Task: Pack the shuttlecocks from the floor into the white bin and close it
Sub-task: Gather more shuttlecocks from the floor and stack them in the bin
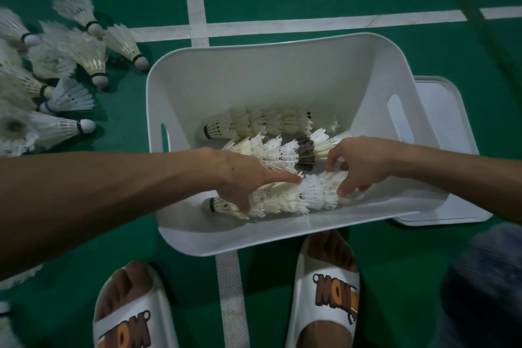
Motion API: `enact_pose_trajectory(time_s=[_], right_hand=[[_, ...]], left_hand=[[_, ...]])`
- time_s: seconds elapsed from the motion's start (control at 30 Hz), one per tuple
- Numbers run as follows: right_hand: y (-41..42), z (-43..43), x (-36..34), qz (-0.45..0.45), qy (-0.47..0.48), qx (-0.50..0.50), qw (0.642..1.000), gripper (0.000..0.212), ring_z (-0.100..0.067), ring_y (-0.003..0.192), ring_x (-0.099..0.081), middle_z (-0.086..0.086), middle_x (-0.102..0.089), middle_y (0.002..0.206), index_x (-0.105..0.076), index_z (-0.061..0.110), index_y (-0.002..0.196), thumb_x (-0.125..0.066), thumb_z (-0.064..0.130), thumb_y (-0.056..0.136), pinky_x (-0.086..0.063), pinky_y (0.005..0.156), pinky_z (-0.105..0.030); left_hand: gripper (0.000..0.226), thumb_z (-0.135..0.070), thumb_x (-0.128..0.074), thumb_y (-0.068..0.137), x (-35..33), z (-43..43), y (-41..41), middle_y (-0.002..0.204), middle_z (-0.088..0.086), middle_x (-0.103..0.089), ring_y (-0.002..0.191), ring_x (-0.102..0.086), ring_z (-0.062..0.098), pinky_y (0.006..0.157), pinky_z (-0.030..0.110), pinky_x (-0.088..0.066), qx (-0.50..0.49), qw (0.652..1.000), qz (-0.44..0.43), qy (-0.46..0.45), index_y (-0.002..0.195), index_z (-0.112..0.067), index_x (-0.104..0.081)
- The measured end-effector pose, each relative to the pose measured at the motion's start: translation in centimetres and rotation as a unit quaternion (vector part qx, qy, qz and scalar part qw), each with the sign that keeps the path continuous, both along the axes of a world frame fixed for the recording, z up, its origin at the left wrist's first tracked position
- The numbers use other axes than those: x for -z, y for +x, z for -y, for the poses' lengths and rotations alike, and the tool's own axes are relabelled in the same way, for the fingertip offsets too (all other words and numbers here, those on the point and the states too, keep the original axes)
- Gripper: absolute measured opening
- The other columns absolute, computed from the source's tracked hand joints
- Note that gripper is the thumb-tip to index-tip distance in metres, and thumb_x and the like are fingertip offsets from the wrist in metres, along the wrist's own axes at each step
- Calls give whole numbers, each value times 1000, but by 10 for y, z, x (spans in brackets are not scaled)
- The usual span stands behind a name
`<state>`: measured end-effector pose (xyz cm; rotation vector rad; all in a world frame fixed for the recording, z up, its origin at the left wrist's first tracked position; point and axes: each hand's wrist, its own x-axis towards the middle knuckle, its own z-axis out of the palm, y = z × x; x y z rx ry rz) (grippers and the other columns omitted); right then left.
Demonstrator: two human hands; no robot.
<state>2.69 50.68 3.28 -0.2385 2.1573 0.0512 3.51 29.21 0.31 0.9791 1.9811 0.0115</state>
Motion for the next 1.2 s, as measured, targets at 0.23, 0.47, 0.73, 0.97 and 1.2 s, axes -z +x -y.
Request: enact_pose_trajectory(time_s=[0.23, 0.47, 0.73, 0.97, 1.2], right_hand=[[7, 21, -39, -102, 51, -112, 987, 49, -24, 99, -61, -3, -65, 110, -59, 23, 118, -72, 47, 77, -51, 83, -34], [3, 114, -98, -207, -125, -112, 964, 41, -19, 91, -61, 1, -67, 111, -64, 24, 109, -68, 51, 79, -51, 82, -34], [-12, 255, -114, -278, -286, -148, 905, 37, -17, 92, -63, 0, -69, 110, -66, 20, 105, -69, 48, 81, -48, 81, -25], [-4, 364, -50, -203, -279, -202, 917, 51, -17, 87, -56, -5, -66, 116, -60, 19, 118, -77, 42, 76, -44, 77, -23], [9, 387, 2, -129, -191, -281, 932, 68, -23, 112, -56, -5, -59, 125, -52, 20, 129, -80, 39, 70, -46, 90, -31]], left_hand=[[74, -35, -66, 87, -19, 16, 1, 130, 8, -55, 104, -55, 23, 90, 39, -47, -25, 998, -50, 28, 146, -29, -21], [37, -45, -59, 87, -79, 83, 1, 119, 5, -52, 114, -43, 26, 98, 39, -39, -115, 943, -285, 128, 116, -22, -55], [50, -44, -64, 83, -92, 221, 13, 122, 15, -49, 112, -47, 34, 95, 35, -37, -365, 858, -337, 133, 121, -14, -51], [54, -42, -63, 86, -36, 322, 43, 132, 15, -50, 118, -47, 29, 92, 33, -40, -492, 844, -210, 43, 130, -15, -46], [57, -47, -58, 88, 2, 356, 65, 139, 11, -41, 125, -38, 33, 105, 44, -34, -499, 836, -226, 36, 138, -30, -37]])
